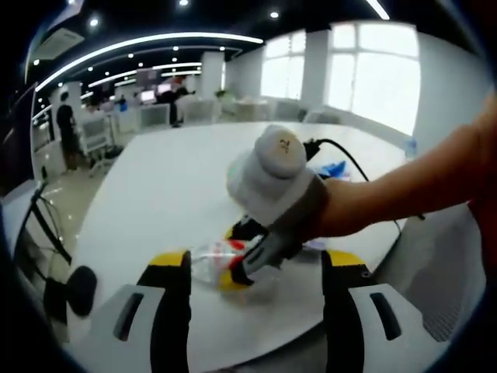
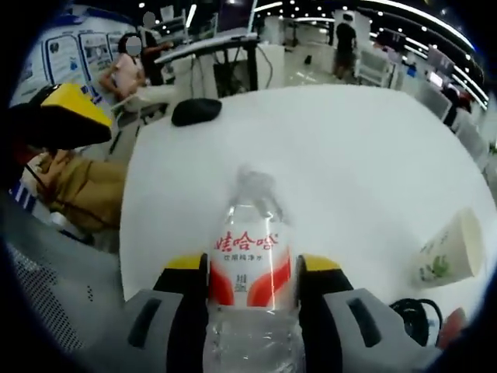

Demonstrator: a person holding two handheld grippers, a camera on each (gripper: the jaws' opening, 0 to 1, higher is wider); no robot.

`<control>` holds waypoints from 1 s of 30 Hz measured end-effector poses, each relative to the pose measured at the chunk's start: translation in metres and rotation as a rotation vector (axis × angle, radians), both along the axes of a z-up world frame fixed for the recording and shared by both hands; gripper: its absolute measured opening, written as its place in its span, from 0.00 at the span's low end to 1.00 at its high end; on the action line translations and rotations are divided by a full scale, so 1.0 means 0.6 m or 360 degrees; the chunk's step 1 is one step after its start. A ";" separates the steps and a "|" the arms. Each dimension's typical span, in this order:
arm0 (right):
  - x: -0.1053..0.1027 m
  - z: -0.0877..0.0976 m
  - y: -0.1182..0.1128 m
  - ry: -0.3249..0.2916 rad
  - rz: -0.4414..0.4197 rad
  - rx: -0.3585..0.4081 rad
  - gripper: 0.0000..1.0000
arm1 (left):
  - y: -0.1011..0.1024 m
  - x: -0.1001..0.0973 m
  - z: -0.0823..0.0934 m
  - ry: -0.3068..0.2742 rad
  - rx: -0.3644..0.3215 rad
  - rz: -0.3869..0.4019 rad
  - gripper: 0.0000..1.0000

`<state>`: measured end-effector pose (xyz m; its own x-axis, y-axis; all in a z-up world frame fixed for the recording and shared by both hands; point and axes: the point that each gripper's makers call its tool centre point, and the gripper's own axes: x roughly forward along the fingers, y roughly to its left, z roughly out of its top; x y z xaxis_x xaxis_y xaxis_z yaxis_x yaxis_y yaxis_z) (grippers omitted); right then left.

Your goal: Arrange the tabletop items into an orderly group along one side of the table until the central work area is clear of visible clutter.

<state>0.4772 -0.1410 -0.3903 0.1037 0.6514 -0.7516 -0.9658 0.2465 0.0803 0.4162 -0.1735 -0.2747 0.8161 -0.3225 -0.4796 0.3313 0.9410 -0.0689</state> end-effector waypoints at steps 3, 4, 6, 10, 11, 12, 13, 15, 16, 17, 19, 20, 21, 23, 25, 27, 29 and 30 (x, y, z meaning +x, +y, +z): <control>0.000 0.003 0.001 0.0007 -0.0003 0.0013 0.40 | -0.001 0.000 -0.001 0.0003 0.0001 -0.0003 0.65; -0.001 0.003 0.001 0.0004 0.0000 0.0016 0.40 | -0.001 0.000 -0.001 0.0004 0.0002 -0.0003 0.65; -0.003 0.006 0.002 -0.0004 0.0003 0.0029 0.39 | -0.001 -0.001 -0.001 0.0006 0.0005 -0.0002 0.65; -0.005 0.010 0.004 0.0002 -0.0014 0.0072 0.38 | 0.000 -0.001 -0.002 0.0007 0.0005 0.0002 0.65; -0.005 0.010 0.004 0.0007 -0.0017 0.0078 0.38 | 0.001 0.000 -0.002 0.0006 0.0006 0.0003 0.65; -0.005 0.011 0.004 0.0006 -0.0015 0.0085 0.38 | 0.001 0.000 -0.002 0.0007 0.0006 0.0005 0.65; -0.006 0.011 0.004 0.0008 -0.0011 0.0087 0.37 | 0.001 0.000 -0.002 0.0008 0.0006 0.0006 0.65; -0.008 0.013 0.004 0.0010 -0.0007 0.0100 0.37 | 0.001 0.000 -0.002 0.0008 0.0007 0.0006 0.65; -0.009 0.014 0.005 0.0026 -0.0006 0.0130 0.37 | 0.002 0.000 -0.002 0.0007 0.0009 0.0008 0.65; -0.009 0.015 0.004 0.0028 -0.0017 0.0149 0.37 | 0.003 0.000 -0.002 0.0008 0.0007 0.0011 0.65; -0.011 0.018 0.003 0.0050 -0.0025 0.0195 0.37 | 0.004 0.000 -0.001 0.0005 0.0002 0.0019 0.65; -0.010 0.020 0.003 0.0046 -0.0027 0.0216 0.37 | 0.004 0.001 -0.001 0.0004 -0.0003 0.0025 0.65; -0.010 0.023 0.004 0.0037 -0.0026 0.0239 0.37 | 0.005 0.001 -0.001 0.0004 -0.0005 0.0028 0.65; -0.012 0.034 0.007 -0.0008 0.0000 0.0318 0.37 | 0.006 0.001 0.000 0.0003 -0.0012 0.0034 0.65; -0.012 0.039 0.005 -0.0030 -0.0002 0.0353 0.37 | 0.007 0.002 0.000 0.0005 -0.0035 0.0042 0.65; -0.010 0.045 0.004 -0.0051 -0.0007 0.0384 0.37 | 0.009 0.003 0.002 0.0002 -0.0063 0.0058 0.65; -0.007 0.052 0.004 -0.0066 -0.0018 0.0419 0.37 | 0.012 0.004 0.005 -0.0004 -0.0089 0.0075 0.64; -0.007 0.054 0.004 -0.0068 -0.0022 0.0425 0.37 | 0.014 0.004 0.006 -0.0007 -0.0097 0.0082 0.64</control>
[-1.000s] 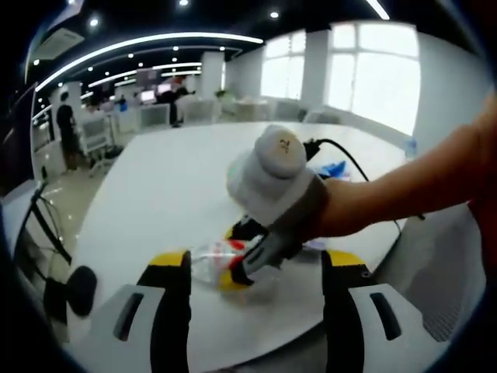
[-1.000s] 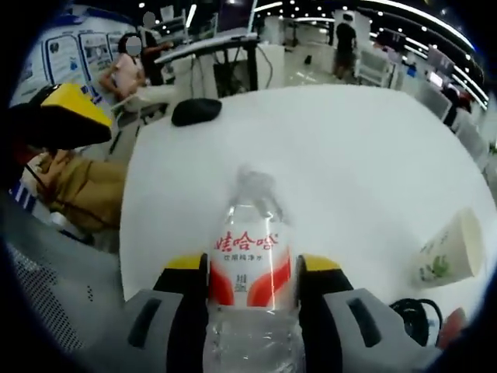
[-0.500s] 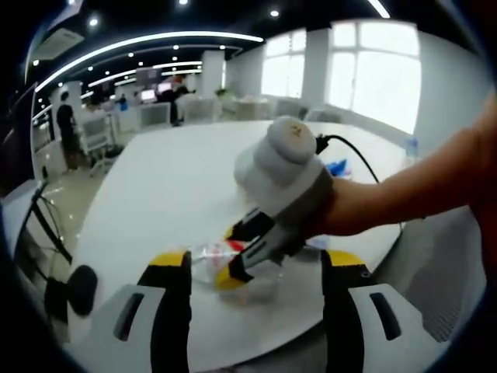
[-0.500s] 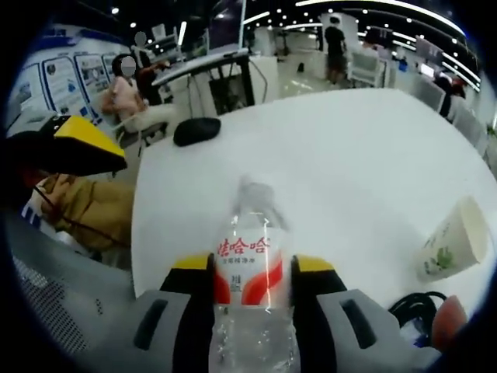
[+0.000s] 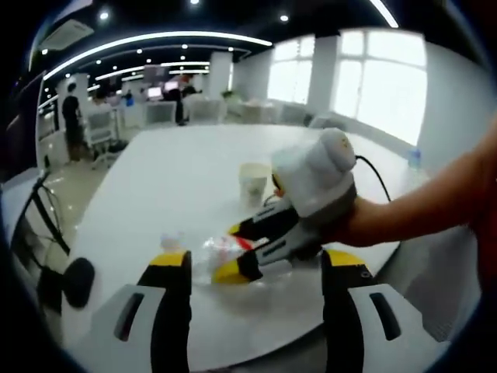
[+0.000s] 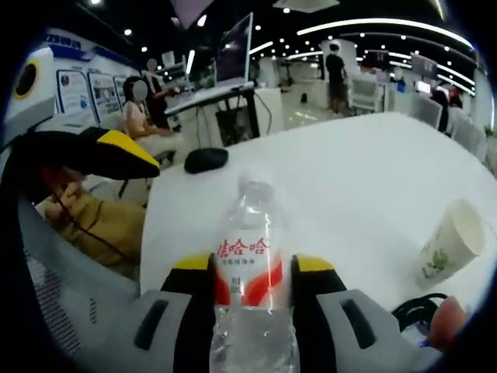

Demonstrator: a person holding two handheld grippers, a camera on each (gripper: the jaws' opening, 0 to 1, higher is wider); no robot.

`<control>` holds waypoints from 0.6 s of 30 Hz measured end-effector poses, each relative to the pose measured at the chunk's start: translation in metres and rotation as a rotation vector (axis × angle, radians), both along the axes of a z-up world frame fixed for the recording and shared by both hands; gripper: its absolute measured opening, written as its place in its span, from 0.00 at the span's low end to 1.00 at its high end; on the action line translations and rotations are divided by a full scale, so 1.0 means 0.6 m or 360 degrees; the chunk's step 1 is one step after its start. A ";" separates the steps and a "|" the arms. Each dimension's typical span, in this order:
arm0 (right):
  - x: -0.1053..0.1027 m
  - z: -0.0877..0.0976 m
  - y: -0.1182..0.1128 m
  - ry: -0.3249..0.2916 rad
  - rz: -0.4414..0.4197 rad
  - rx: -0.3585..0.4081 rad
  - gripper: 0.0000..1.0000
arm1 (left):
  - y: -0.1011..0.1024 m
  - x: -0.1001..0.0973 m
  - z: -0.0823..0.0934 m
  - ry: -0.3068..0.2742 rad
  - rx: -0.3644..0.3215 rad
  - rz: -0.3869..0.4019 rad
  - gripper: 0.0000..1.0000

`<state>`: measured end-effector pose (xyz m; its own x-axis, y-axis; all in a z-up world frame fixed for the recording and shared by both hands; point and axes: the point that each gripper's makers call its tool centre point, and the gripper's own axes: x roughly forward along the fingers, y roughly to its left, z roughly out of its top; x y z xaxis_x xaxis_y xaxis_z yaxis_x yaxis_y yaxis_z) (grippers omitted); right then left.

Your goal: Arrange the tabletop items into an orderly group along one side of the table until the central work area is clear of visible clutter.

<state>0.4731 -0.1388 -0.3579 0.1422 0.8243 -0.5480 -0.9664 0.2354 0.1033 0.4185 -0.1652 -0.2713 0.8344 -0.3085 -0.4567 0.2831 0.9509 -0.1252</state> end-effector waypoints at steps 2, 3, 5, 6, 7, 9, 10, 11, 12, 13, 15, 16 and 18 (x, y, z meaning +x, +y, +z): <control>0.001 0.010 0.001 -0.0011 -0.0005 0.0044 0.36 | 0.002 0.001 0.001 -0.0003 -0.0011 0.0011 0.64; 0.000 0.015 0.000 -0.0017 -0.0007 0.0057 0.36 | 0.005 0.001 0.002 -0.0003 -0.0027 0.0019 0.64; -0.003 0.028 0.002 -0.0029 0.0000 0.0100 0.36 | 0.010 0.002 0.005 -0.0005 -0.0070 0.0042 0.64; -0.004 0.033 0.002 -0.0036 0.0004 0.0115 0.36 | 0.013 0.002 0.006 -0.0009 -0.0080 0.0050 0.64; -0.005 0.040 0.002 -0.0047 0.0008 0.0130 0.36 | 0.017 0.004 0.008 -0.0012 -0.0101 0.0067 0.64; -0.006 0.052 0.002 -0.0069 0.0010 0.0161 0.36 | 0.022 0.006 0.011 -0.0008 -0.0124 0.0080 0.63; -0.005 0.057 0.002 -0.0084 0.0012 0.0174 0.36 | 0.024 0.008 0.014 -0.0011 -0.0134 0.0084 0.63; -0.005 0.063 0.001 -0.0089 0.0009 0.0183 0.36 | 0.026 0.010 0.018 -0.0017 -0.0144 0.0090 0.63; -0.006 0.076 0.000 -0.0095 0.0003 0.0217 0.36 | 0.031 0.017 0.030 -0.0038 -0.0159 0.0100 0.63; -0.005 0.084 0.000 -0.0101 0.0000 0.0235 0.36 | 0.033 0.022 0.036 -0.0050 -0.0167 0.0105 0.63; -0.005 0.098 0.000 -0.0121 -0.0003 0.0269 0.36 | 0.037 0.031 0.048 -0.0066 -0.0179 0.0111 0.63; -0.004 0.109 0.000 -0.0132 -0.0013 0.0295 0.36 | 0.041 0.038 0.055 -0.0074 -0.0192 0.0122 0.63; -0.004 0.128 -0.001 -0.0152 -0.0023 0.0337 0.36 | 0.049 0.052 0.073 -0.0109 -0.0249 0.0151 0.62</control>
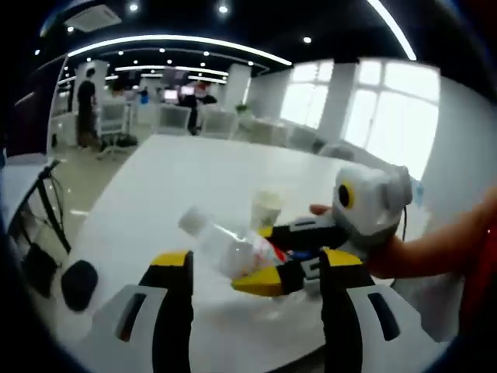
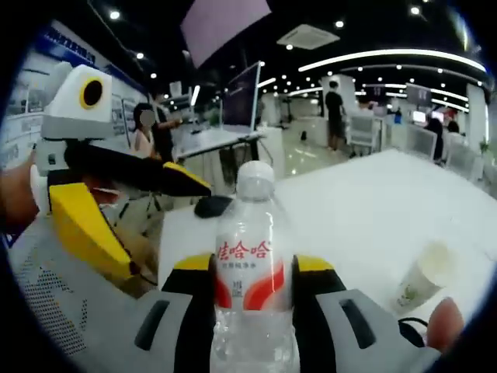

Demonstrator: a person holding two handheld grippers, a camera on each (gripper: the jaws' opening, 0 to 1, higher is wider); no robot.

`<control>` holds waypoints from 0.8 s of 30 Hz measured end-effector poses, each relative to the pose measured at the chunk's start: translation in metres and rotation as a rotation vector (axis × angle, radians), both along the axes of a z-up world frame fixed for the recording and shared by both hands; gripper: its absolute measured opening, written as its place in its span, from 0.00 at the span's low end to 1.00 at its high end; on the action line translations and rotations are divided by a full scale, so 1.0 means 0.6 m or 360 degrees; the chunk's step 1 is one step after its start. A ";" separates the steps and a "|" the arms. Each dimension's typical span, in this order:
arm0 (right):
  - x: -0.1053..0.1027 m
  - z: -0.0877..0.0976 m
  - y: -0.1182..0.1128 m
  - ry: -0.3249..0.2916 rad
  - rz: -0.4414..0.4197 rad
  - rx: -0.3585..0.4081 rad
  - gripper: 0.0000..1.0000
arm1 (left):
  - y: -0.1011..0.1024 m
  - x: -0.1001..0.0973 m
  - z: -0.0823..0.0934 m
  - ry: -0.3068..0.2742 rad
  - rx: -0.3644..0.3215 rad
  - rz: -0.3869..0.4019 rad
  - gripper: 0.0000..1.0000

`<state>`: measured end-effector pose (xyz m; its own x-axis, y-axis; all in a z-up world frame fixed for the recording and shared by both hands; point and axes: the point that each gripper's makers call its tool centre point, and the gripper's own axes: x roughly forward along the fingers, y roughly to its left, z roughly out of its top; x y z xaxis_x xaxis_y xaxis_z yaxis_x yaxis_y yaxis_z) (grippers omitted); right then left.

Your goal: Arrange the tabletop items into an orderly group along one side of the table until the central work area is clear of visible clutter.

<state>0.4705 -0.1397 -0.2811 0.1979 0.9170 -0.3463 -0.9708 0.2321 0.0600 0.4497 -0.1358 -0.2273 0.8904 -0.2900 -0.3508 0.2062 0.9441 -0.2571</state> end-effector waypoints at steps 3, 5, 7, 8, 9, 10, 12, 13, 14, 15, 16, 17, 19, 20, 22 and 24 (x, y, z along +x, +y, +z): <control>0.005 0.027 -0.002 -0.0032 -0.0029 0.0063 0.36 | 0.006 0.017 0.027 -0.0033 -0.0168 0.0050 0.62; 0.007 0.042 -0.004 -0.0042 -0.0043 0.0099 0.36 | 0.007 0.023 0.039 -0.0043 -0.0270 0.0068 0.62; 0.009 0.055 -0.004 -0.0047 -0.0053 0.0132 0.36 | 0.005 0.027 0.047 -0.0048 -0.0360 0.0054 0.61; 0.009 0.067 -0.005 -0.0067 -0.0061 0.0155 0.36 | 0.001 0.029 0.052 -0.0037 -0.0450 0.0041 0.61; 0.010 0.077 -0.006 -0.0080 -0.0067 0.0173 0.36 | -0.002 0.031 0.056 -0.0037 -0.0509 0.0029 0.60; 0.010 0.084 -0.006 -0.0087 -0.0068 0.0191 0.36 | -0.006 0.033 0.062 -0.0035 -0.0600 0.0021 0.60; 0.010 0.097 -0.007 -0.0099 -0.0077 0.0216 0.36 | -0.007 0.037 0.069 -0.0040 -0.0666 0.0018 0.60; 0.009 0.106 -0.008 -0.0113 -0.0078 0.0231 0.36 | -0.009 0.039 0.073 -0.0046 -0.0682 0.0014 0.60; 0.007 0.116 -0.008 -0.0123 -0.0079 0.0249 0.36 | -0.011 0.040 0.074 -0.0041 -0.0672 0.0011 0.60; 0.007 0.120 -0.009 -0.0128 -0.0081 0.0259 0.36 | -0.013 0.041 0.077 -0.0043 -0.0674 0.0006 0.60; 0.006 0.126 -0.009 -0.0135 -0.0083 0.0267 0.36 | -0.015 0.043 0.079 -0.0041 -0.0679 0.0000 0.61; 0.006 0.128 -0.009 -0.0138 -0.0084 0.0271 0.36 | -0.017 0.044 0.080 -0.0040 -0.0687 -0.0005 0.61; 0.005 0.135 -0.011 -0.0147 -0.0089 0.0285 0.36 | -0.026 0.047 0.083 -0.0029 -0.0714 -0.0022 0.62; 0.005 0.136 -0.011 -0.0148 -0.0091 0.0284 0.36 | -0.029 0.047 0.084 -0.0023 -0.0715 -0.0033 0.62; 0.002 0.141 -0.013 -0.0152 -0.0092 0.0294 0.36 | -0.038 0.049 0.084 -0.0014 -0.0700 -0.0049 0.61; 0.000 0.147 -0.014 -0.0157 -0.0094 0.0305 0.36 | -0.042 0.051 0.083 -0.0003 -0.0691 -0.0056 0.61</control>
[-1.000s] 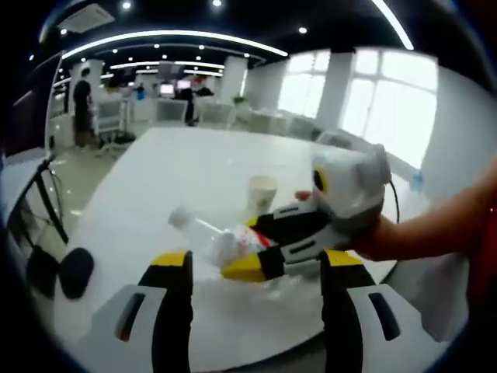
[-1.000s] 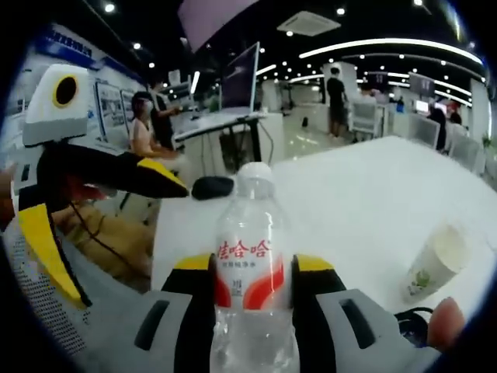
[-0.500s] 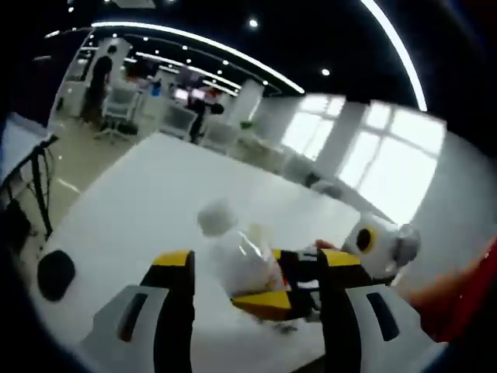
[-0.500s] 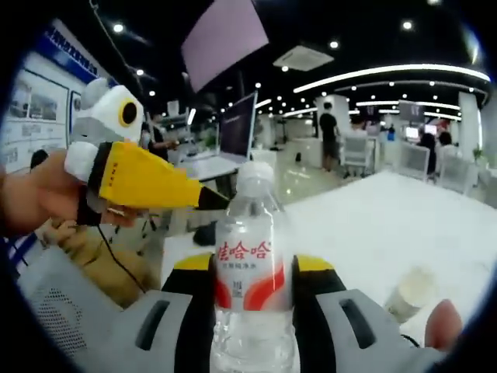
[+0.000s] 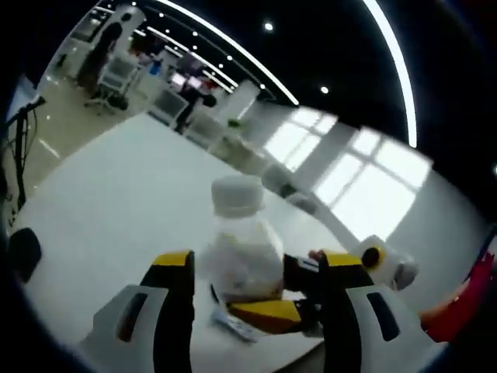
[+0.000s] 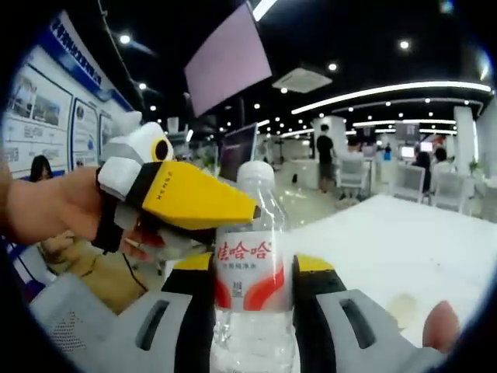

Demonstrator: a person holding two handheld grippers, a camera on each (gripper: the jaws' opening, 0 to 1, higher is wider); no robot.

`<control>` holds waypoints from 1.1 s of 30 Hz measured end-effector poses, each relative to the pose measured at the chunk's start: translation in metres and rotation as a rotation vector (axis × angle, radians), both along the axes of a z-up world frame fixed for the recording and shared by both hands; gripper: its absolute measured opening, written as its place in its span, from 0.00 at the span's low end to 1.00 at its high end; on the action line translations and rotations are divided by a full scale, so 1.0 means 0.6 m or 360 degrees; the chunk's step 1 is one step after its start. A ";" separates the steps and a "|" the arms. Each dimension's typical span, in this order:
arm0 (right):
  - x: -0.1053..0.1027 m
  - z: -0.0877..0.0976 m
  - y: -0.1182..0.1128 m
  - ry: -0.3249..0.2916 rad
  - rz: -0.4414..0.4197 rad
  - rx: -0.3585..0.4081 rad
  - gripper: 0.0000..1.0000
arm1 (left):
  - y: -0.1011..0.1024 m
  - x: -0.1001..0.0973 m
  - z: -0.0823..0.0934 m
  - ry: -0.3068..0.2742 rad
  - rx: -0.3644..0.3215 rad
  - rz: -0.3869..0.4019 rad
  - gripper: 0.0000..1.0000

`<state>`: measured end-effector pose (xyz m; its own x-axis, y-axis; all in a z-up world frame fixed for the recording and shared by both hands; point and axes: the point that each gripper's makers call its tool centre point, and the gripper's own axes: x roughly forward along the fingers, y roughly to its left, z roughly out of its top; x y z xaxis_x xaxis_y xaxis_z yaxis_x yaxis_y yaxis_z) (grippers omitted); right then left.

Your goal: Arrange the tabletop items into an orderly group along one side of the table until the central work area is clear of visible clutter.

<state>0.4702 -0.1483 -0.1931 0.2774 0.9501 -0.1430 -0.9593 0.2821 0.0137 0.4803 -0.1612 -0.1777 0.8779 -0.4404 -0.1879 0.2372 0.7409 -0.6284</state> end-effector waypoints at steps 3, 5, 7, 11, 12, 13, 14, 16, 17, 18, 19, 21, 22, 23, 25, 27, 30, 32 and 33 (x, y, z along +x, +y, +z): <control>-0.005 0.010 0.000 -0.0011 0.0002 0.0017 0.37 | -0.006 0.001 0.001 0.0006 -0.0003 -0.0013 0.59; -0.007 0.013 0.000 -0.0021 0.0002 0.0022 0.37 | -0.006 0.000 0.003 0.0004 -0.0004 -0.0010 0.58; -0.011 0.016 0.000 -0.0033 0.0005 0.0021 0.37 | -0.004 0.002 0.005 -0.0003 -0.0007 -0.0014 0.53; -0.013 0.021 0.001 -0.0039 0.0006 0.0027 0.37 | 0.000 0.003 0.012 -0.0021 0.0006 -0.0006 0.44; -0.013 0.022 0.001 -0.0041 0.0004 0.0030 0.37 | 0.001 0.003 0.013 -0.0026 0.0013 -0.0006 0.42; -0.013 0.023 0.001 -0.0042 0.0003 0.0031 0.37 | 0.002 0.003 0.013 -0.0027 0.0026 0.0001 0.41; -0.014 0.025 0.002 -0.0045 0.0001 0.0034 0.37 | 0.004 0.003 0.014 -0.0031 0.0033 0.0004 0.40; -0.013 0.026 0.002 -0.0044 -0.0002 0.0035 0.37 | 0.004 0.004 0.016 -0.0033 0.0025 0.0002 0.40; -0.013 0.026 0.002 -0.0041 -0.0005 0.0034 0.37 | 0.004 0.004 0.016 -0.0034 0.0029 0.0003 0.40; -0.013 0.026 0.002 -0.0040 -0.0006 0.0034 0.37 | 0.004 0.004 0.017 -0.0035 0.0031 0.0003 0.40; -0.013 0.027 0.002 -0.0040 -0.0010 0.0033 0.37 | 0.003 0.003 0.019 -0.0037 0.0051 0.0000 0.39; -0.012 0.030 0.002 -0.0040 -0.0018 0.0040 0.38 | 0.002 0.004 0.023 -0.0054 0.0080 0.0000 0.39; -0.012 0.031 0.002 -0.0042 -0.0019 0.0040 0.38 | 0.003 0.004 0.024 -0.0060 0.0102 -0.0011 0.39; -0.012 0.032 0.002 -0.0048 -0.0021 0.0039 0.38 | 0.003 0.005 0.026 -0.0063 0.0119 -0.0019 0.39; -0.012 0.036 0.002 -0.0057 -0.0026 0.0041 0.38 | 0.004 0.006 0.031 -0.0074 0.0160 -0.0041 0.38; -0.012 0.040 0.002 -0.0072 -0.0030 0.0041 0.39 | 0.004 0.008 0.036 -0.0081 0.0197 -0.0068 0.38; -0.011 0.046 0.003 -0.0098 -0.0025 0.0041 0.40 | 0.004 0.008 0.042 -0.0095 0.0259 -0.0128 0.38; -0.012 0.051 0.002 -0.0104 -0.0019 0.0042 0.40 | 0.003 0.008 0.047 -0.0108 0.0289 -0.0160 0.37; -0.012 0.054 0.002 -0.0100 -0.0014 0.0047 0.40 | 0.003 0.008 0.049 -0.0113 0.0299 -0.0173 0.37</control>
